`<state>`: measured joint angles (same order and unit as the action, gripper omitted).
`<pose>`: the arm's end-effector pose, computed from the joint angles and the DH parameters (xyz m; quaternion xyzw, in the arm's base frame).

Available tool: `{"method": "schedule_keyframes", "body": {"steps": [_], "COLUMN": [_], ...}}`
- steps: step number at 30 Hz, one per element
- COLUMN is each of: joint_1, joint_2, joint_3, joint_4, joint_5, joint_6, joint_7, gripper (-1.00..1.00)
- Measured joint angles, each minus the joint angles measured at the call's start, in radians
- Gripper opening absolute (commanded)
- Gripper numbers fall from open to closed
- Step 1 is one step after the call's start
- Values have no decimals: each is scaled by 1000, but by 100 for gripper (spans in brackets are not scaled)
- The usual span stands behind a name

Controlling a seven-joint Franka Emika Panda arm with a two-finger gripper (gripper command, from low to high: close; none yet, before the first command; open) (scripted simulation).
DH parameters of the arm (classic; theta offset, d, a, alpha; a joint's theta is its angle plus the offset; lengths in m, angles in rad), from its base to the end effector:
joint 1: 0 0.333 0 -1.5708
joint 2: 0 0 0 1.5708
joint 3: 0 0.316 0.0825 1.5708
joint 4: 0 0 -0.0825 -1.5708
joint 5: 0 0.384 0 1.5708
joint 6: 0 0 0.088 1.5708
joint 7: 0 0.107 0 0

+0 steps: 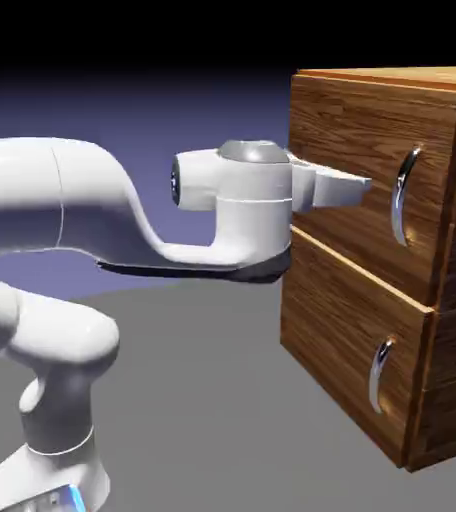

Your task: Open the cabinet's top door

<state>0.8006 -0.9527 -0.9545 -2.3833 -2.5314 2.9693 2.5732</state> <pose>0.3823 -0.0992 0.5518 -0.6793 0.2584 -0.6334 0.2656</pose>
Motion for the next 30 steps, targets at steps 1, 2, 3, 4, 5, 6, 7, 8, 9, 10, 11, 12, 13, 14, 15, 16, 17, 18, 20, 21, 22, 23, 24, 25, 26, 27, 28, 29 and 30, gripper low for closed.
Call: {"method": "schedule_keyframes", "body": {"steps": [1, 2, 3, 4, 5, 6, 7, 8, 9, 10, 11, 12, 13, 14, 15, 16, 17, 18, 20, 21, 22, 23, 24, 25, 26, 27, 28, 29, 30], "joint_1": [14, 27, 41, 54, 68, 81, 95, 105, 105, 141, 177, 213, 249, 282, 282, 282, 246, 210, 137, 101, 65, 29, -8, -44, -80, -116, -153, -189, -225], "joint_2": [-7, -13, -20, -26, -33, -39, -46, -51, -51, -39, -28, -16, -4, 6, 6, 6, 23, 38, 50, 49, 51, 53, 53, 52, 51, 50, 47, 45, 41], "joint_3": [-16, -33, -49, -66, -82, -98, -115, -126, -127, -147, -167, -188, -209, -227, -227, -227, -202, -177, -125, -99, -72, -45, -16, 12, 42, 72, 102, 133, 165], "joint_4": [7, 15, 22, 29, 37, 44, 51, 57, 57, 82, 108, 133, 159, 182, 182, 182, 161, 139, 88, 60, 34, 8, -17, -41, -65, -89, -112, -134, -156], "joint_5": [-43, -87, -130, -174, -217, -261, -304, -335, -336, -339, -343, -347, -350, -354, -354, -354, -362, -366, -347, -325, -308, -293, -276, -257, -239, -220, -201, -181, -161], "joint_6": [-1, -2, -3, -5, -6, -7, -8, -9, -9, -16, -22, -29, -35, -41, -41, -41, -51, -61, -89, -104, -118, -131, -143, -155, -167, -177, -187, -196, -205], "joint_7": [31, 63, 94, 126, 157, 189, 220, 243, 243, 245, 247, 248, 250, 252, 252, 252, 286, 314, 324, 322, 322, 324, 324, 324, 324, 324, 324, 324, 324], "gripper": [0, 0, 0, 0, 0, 0, 0, 0, 0, 0, 0, 0, 0, -100, -100, -100, -100, -100, -100, -100, -100, -100, -100, -100, -100, -100, -100, -100, -100]}}
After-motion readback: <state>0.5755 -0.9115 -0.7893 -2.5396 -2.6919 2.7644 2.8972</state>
